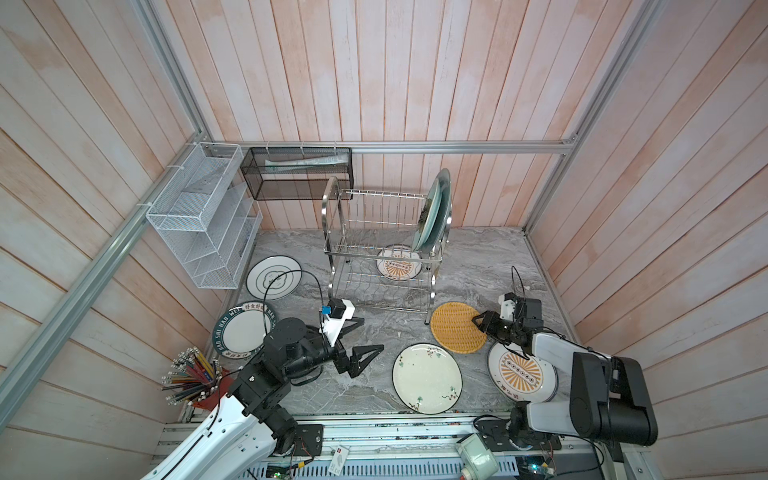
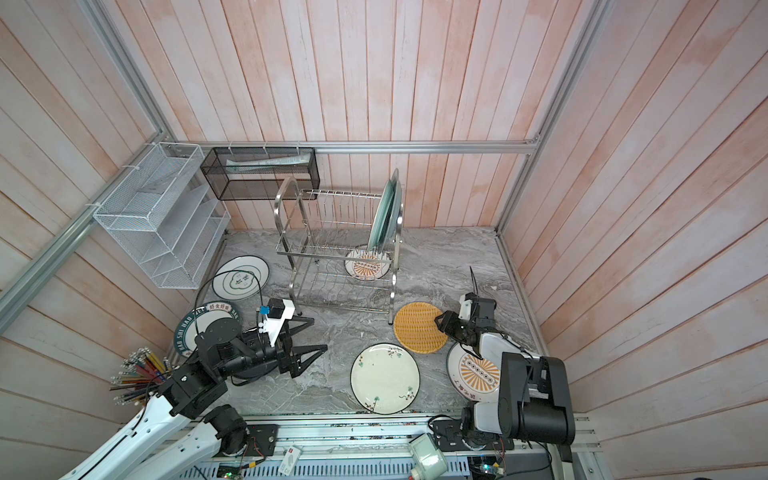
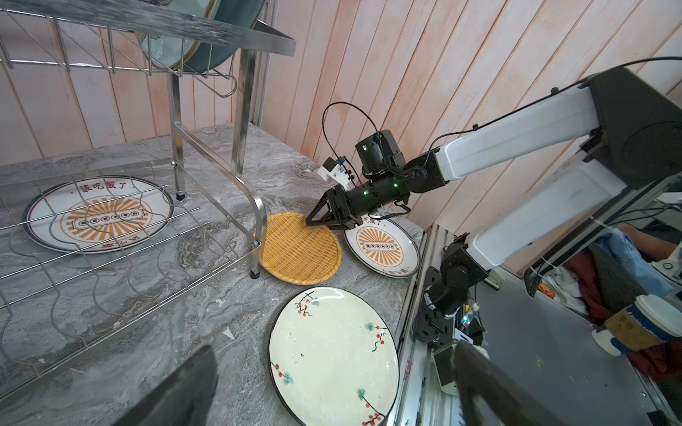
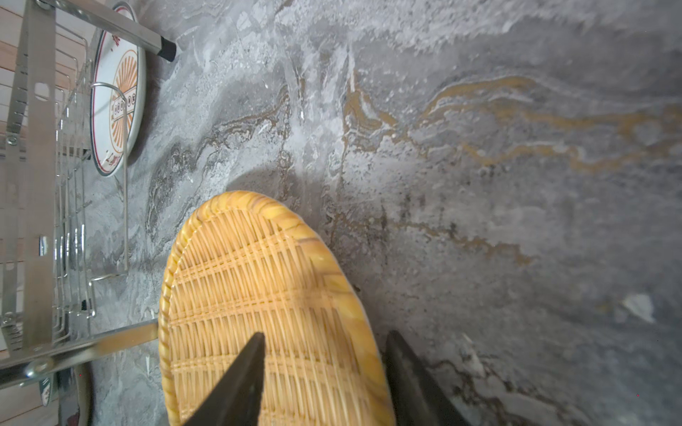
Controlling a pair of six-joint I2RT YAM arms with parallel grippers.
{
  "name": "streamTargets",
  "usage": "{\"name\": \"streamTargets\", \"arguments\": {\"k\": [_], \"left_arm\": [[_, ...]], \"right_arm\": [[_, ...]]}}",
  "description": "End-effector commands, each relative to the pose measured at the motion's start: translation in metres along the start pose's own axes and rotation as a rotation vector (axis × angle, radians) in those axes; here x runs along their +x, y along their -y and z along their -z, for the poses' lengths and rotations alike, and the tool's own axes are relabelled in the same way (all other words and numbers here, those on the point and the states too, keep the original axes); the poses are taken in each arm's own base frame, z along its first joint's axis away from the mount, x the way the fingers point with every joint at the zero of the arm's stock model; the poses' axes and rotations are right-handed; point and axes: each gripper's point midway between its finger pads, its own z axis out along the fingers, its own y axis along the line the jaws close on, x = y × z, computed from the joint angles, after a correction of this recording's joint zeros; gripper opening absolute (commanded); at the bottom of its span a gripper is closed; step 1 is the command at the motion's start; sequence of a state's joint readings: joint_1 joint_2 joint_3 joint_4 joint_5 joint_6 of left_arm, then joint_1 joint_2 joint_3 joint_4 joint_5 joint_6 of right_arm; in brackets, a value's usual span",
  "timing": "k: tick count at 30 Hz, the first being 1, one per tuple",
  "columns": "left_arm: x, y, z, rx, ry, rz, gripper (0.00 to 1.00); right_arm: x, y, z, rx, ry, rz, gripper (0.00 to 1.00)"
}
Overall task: Load the plates into the dish rack
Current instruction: 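Grasp the rim of the woven bamboo mat with the right gripper, then drag the bamboo mat toward the robot with right gripper while left gripper approaches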
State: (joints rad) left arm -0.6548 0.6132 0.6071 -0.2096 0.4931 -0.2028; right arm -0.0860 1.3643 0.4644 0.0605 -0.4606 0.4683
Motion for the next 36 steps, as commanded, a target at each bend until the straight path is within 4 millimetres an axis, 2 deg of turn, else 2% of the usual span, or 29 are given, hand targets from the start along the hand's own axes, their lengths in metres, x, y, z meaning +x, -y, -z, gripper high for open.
{"name": "streamTargets", "arguments": {"k": [1, 7, 18, 24, 27, 36], "left_arm": [[-0.005, 0.002, 0.002, 0.006, 0.023, -0.015, 1.0], [-0.005, 0.002, 0.003, -0.001, 0.026, -0.015, 1.0], [-0.005, 0.0, 0.002, -0.007, 0.024, -0.016, 1.0], [-0.004, 0.0, 0.002, -0.009, 0.023, -0.016, 1.0], [-0.005, -0.001, 0.002, -0.011, 0.025, -0.017, 1.0], [-0.006, -0.002, 0.003, -0.018, 0.031, -0.019, 1.0]], "right_arm": [[0.005, -0.003, -0.002, -0.035, -0.017, 0.001, 0.45], [0.004, -0.012, 0.001, -0.076, -0.015, -0.004, 0.33], [0.0, -0.039, 0.017, -0.191, 0.01, 0.014, 0.29], [-0.002, -0.047, 0.023, -0.221, 0.018, 0.015, 0.22], [-0.003, -0.047, 0.023, -0.216, 0.02, 0.011, 0.19], [-0.008, -0.045, 0.03, -0.176, 0.049, -0.01, 0.0]]}}
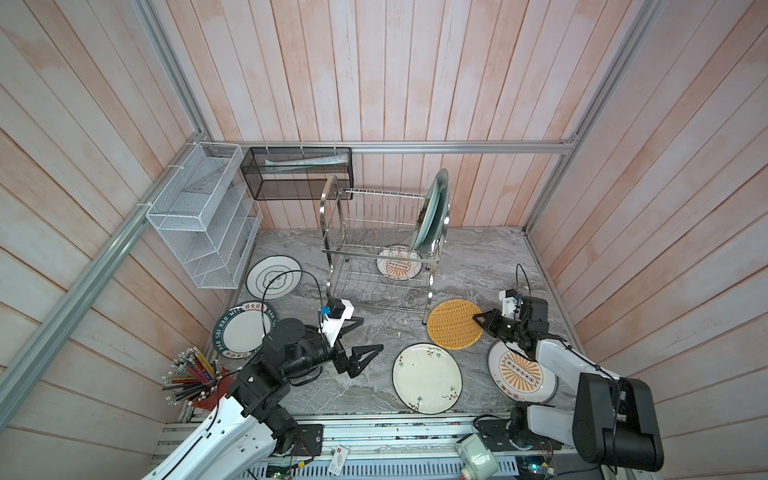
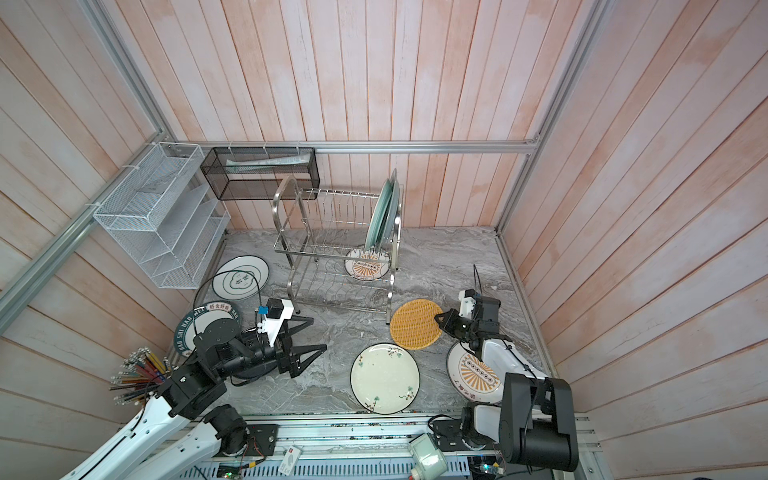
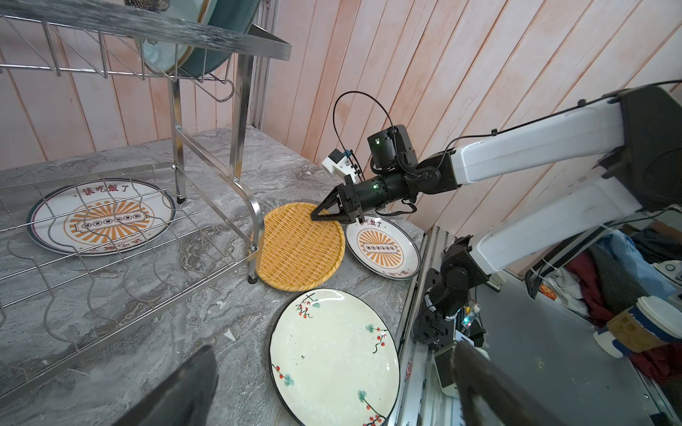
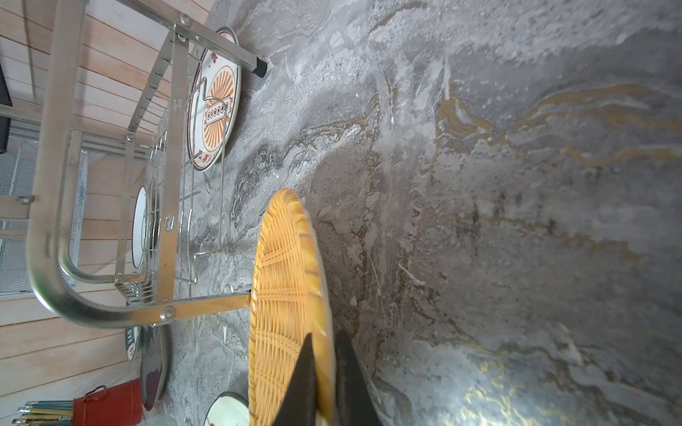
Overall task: Load the plates into the dish rack
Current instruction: 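Drag the bamboo mat toward the robot with right gripper while left gripper approaches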
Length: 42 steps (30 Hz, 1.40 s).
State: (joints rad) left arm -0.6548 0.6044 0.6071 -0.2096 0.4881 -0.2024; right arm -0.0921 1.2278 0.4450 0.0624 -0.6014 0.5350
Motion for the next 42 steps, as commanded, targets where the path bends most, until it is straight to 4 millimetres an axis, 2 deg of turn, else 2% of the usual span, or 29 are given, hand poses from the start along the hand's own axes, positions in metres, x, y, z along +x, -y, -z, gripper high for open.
{"name": "streamTargets", "arguments": {"k": [1, 7, 11, 17, 22, 29, 33, 42], "left_arm": [[-0.004, -0.003, 0.001, -0.019, 0.026, -0.014, 1.0], [-0.007, -0.002, 0.003, -0.018, 0.064, -0.036, 1.0], [-0.011, 0.0, 0.003, -0.004, 0.098, -0.044, 1.0], [-0.017, 0.01, -0.012, 0.037, 0.142, -0.031, 1.0], [-0.011, 0.031, -0.05, 0.03, 0.144, -0.144, 1.0], [0.0, 0.067, -0.122, 0.035, 0.043, -0.437, 1.0], [0.003, 0.065, -0.16, -0.036, 0.005, -0.61, 0.99], [0.009, 0.066, -0.228, -0.15, -0.044, -0.957, 0.8]], "right_arm": [[-0.007, -0.007, 0.008, 0.009, 0.033, -0.002, 0.0], [-0.029, -0.011, 0.029, 0.096, 0.12, -0.052, 0.0], [-0.045, -0.025, 0.055, 0.121, 0.206, -0.085, 0.0], [-0.058, -0.046, 0.09, 0.125, 0.304, -0.124, 0.0], [-0.059, -0.068, 0.111, 0.079, 0.325, -0.142, 0.0], [-0.052, -0.085, 0.128, 0.013, 0.336, -0.201, 0.0], [-0.045, -0.089, 0.13, -0.018, 0.325, -0.219, 0.0], [-0.039, -0.094, 0.138, -0.04, 0.33, -0.223, 0.0]]}}
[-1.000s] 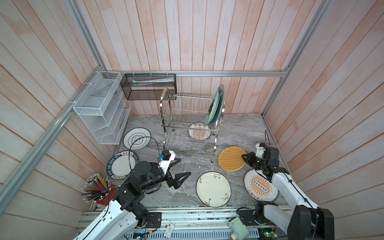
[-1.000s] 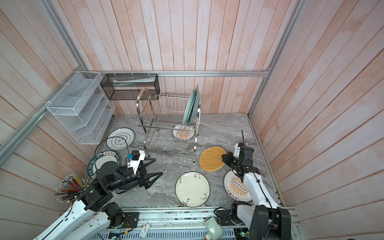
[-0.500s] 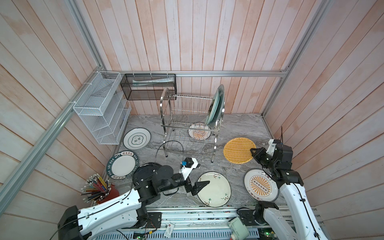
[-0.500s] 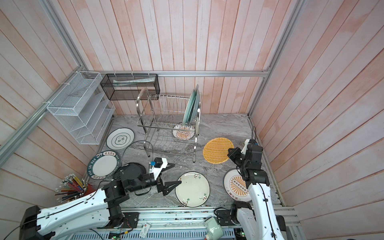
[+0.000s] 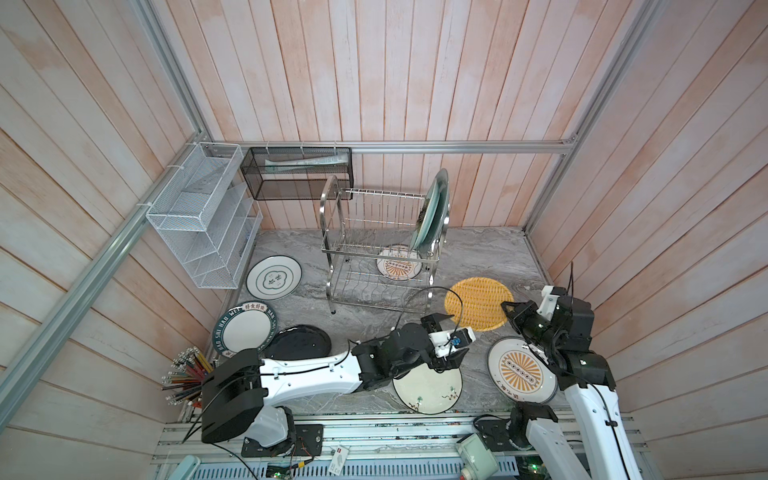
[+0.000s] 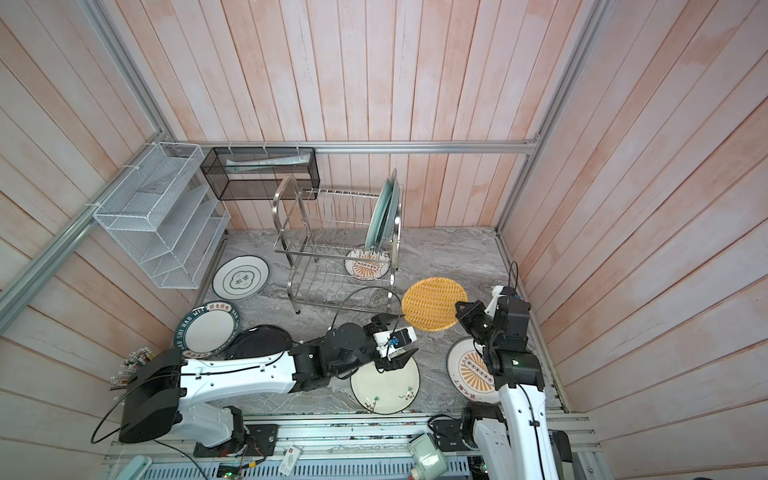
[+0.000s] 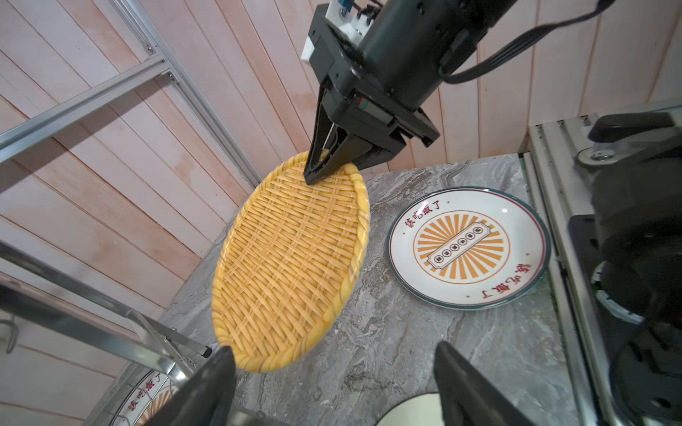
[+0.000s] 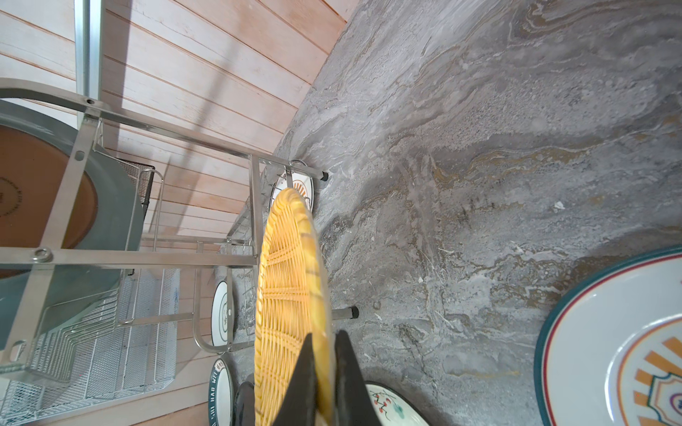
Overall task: Load the plates into the dish rack
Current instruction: 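Drag the bamboo mat toward the robot with right gripper while left gripper approaches, then grip the tilted mat rim with the left gripper while the right gripper releases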
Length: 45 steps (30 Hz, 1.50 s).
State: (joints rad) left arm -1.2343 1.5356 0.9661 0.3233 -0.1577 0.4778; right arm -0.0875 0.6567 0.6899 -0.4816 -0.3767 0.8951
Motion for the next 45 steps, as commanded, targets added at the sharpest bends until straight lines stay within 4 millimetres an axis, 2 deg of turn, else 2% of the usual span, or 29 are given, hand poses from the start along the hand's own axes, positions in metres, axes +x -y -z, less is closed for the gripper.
{"name": "streamTargets", "arguments": {"k": [1, 5, 8, 9, 15, 18, 23, 28, 30, 32, 38, 45], "left_arm": [[-0.01, -0.008, -0.018, -0.085, -0.014, -0.175, 0.77], [-0.006, -0.002, -0.04, -0.091, -0.048, -0.231, 0.66], [0.002, -0.007, -0.056, -0.144, -0.098, -0.257, 0.45], [0.006, -0.008, -0.061, -0.161, -0.121, -0.278, 0.41], [0.013, -0.015, -0.073, -0.262, -0.168, -0.339, 0.2], [0.015, -0.021, -0.072, -0.3, -0.195, -0.337, 0.0], [0.008, -0.022, -0.06, -0.297, -0.163, -0.286, 0.0], [0.002, -0.016, -0.045, -0.239, -0.124, -0.244, 0.0], [0.0, -0.014, -0.036, -0.218, -0.111, -0.214, 0.0], [-0.001, -0.009, -0.026, -0.176, -0.099, -0.194, 0.0], [-0.005, 0.011, 0.014, -0.025, -0.052, -0.099, 0.0], [-0.015, 0.016, 0.072, 0.087, -0.003, 0.063, 0.0]], "right_arm": [[-0.001, -0.015, 0.008, -0.05, 0.0, -0.004, 0.0], [0.0, -0.017, 0.01, -0.054, -0.002, -0.003, 0.0], [0.001, -0.015, 0.012, -0.051, 0.003, -0.004, 0.0], [0.002, -0.014, 0.012, -0.052, 0.002, -0.007, 0.0], [0.006, -0.013, 0.011, -0.06, -0.013, -0.021, 0.0], [0.006, -0.013, 0.012, -0.063, -0.008, -0.019, 0.0], [0.007, -0.016, 0.011, -0.082, -0.013, -0.004, 0.01], [0.001, -0.022, 0.007, -0.119, 0.006, 0.046, 0.72], [-0.004, -0.027, 0.004, -0.126, 0.015, 0.071, 0.88], [-0.01, -0.034, 0.001, -0.133, 0.016, 0.098, 0.97], [-0.019, -0.052, -0.005, -0.196, 0.023, 0.154, 0.98], [-0.003, -0.042, -0.009, -0.257, 0.012, 0.163, 0.98]]}}
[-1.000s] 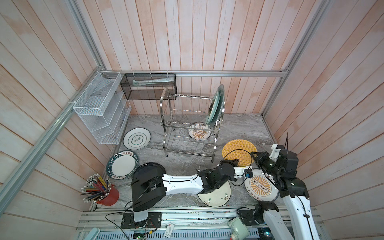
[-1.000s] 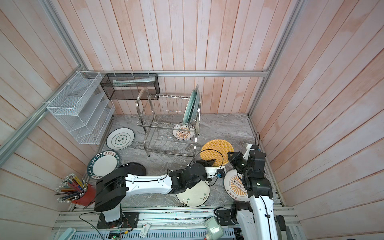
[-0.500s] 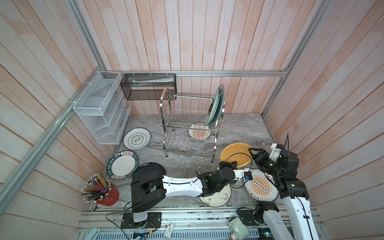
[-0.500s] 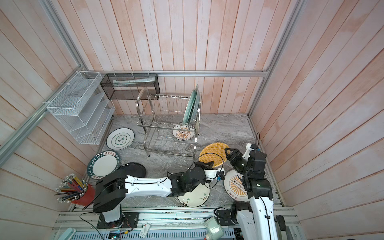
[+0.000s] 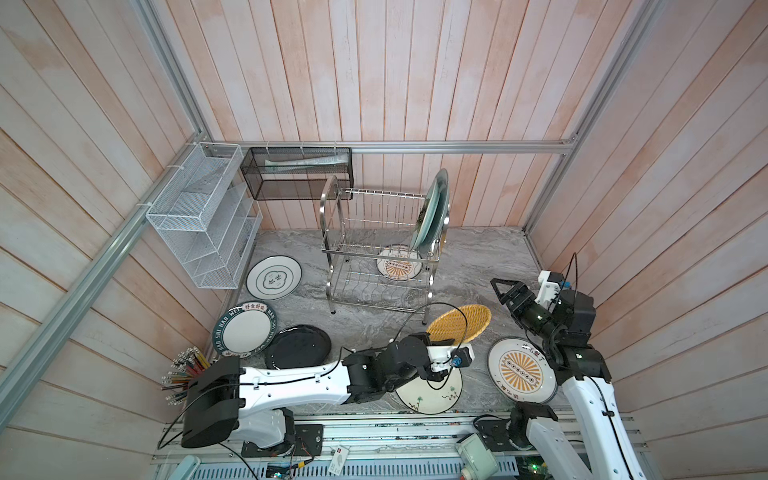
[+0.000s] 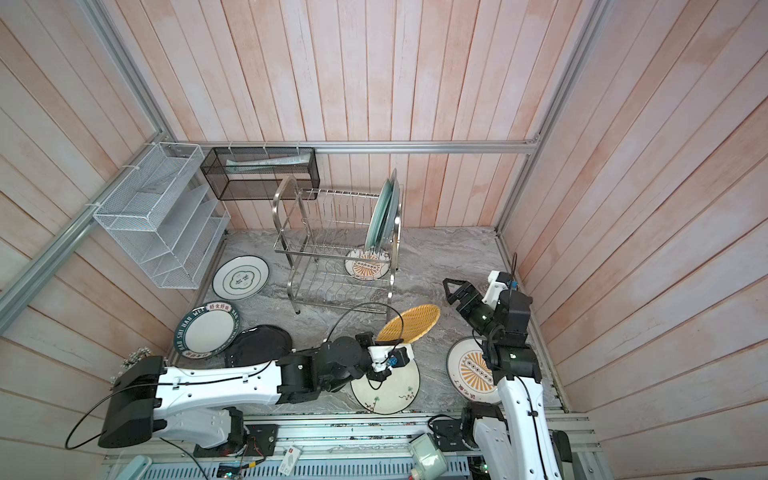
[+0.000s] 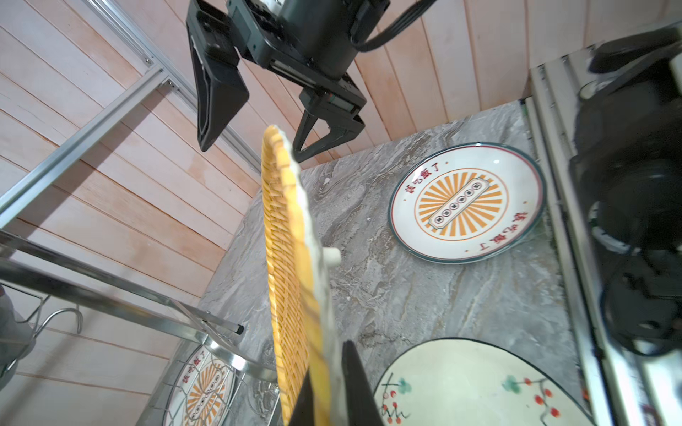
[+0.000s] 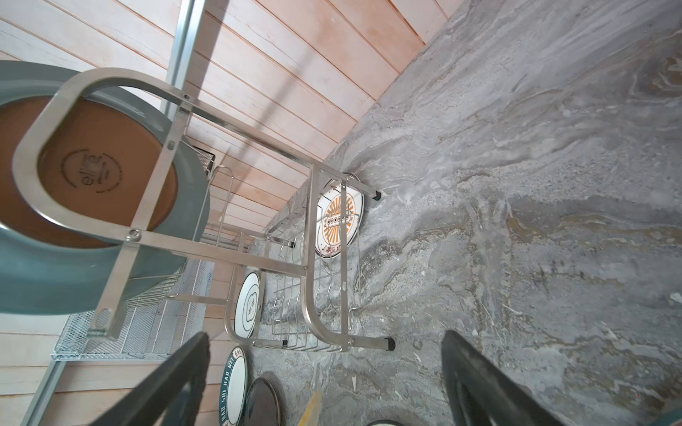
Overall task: Load the plates into the dish rack
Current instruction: 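Grip the tilted mat rim with the left gripper while the right gripper releases, then lift the bamboo mat upright with the left gripper and carry it to the rack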
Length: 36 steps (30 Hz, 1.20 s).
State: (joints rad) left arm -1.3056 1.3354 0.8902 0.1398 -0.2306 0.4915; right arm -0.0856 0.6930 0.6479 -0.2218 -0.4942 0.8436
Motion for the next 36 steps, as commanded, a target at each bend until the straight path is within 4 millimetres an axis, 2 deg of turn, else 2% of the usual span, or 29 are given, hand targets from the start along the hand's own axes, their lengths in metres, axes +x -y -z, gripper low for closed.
{"name": "streamTargets", "arguments": {"k": [1, 6, 10, 17, 24, 29, 32, 36], "left_arm": [[-0.016, 0.003, 0.029, 0.073, 0.067, 0.128, 0.0], [-0.041, -0.008, 0.075, 0.11, 0.18, 0.217, 0.0], [-0.058, -0.027, 0.105, 0.066, 0.257, 0.25, 0.0], [-0.101, -0.086, 0.158, -0.083, 0.394, 0.378, 0.0], [-0.145, -0.143, 0.208, -0.238, 0.541, 0.468, 0.0], [-0.167, -0.176, 0.224, -0.338, 0.582, 0.495, 0.0], [-0.171, -0.2, 0.218, -0.402, 0.54, 0.522, 0.0], [-0.176, -0.228, 0.204, -0.398, 0.529, 0.562, 0.0]], "right_arm": [[0.008, -0.002, 0.001, -0.056, -0.002, 0.037, 0.98], [0.02, 0.012, 0.0, -0.04, -0.019, 0.042, 0.98], [0.042, 0.017, -0.003, -0.11, -0.07, 0.036, 0.98], [0.062, 0.007, 0.002, -0.179, -0.102, 0.118, 0.98], [0.098, 0.015, -0.008, -0.198, -0.194, 0.139, 0.98], [0.118, 0.021, -0.012, -0.194, -0.242, 0.145, 0.98], [0.127, 0.022, -0.013, -0.204, -0.264, 0.14, 0.98], [0.132, 0.021, -0.013, -0.21, -0.279, 0.146, 0.98]]}}
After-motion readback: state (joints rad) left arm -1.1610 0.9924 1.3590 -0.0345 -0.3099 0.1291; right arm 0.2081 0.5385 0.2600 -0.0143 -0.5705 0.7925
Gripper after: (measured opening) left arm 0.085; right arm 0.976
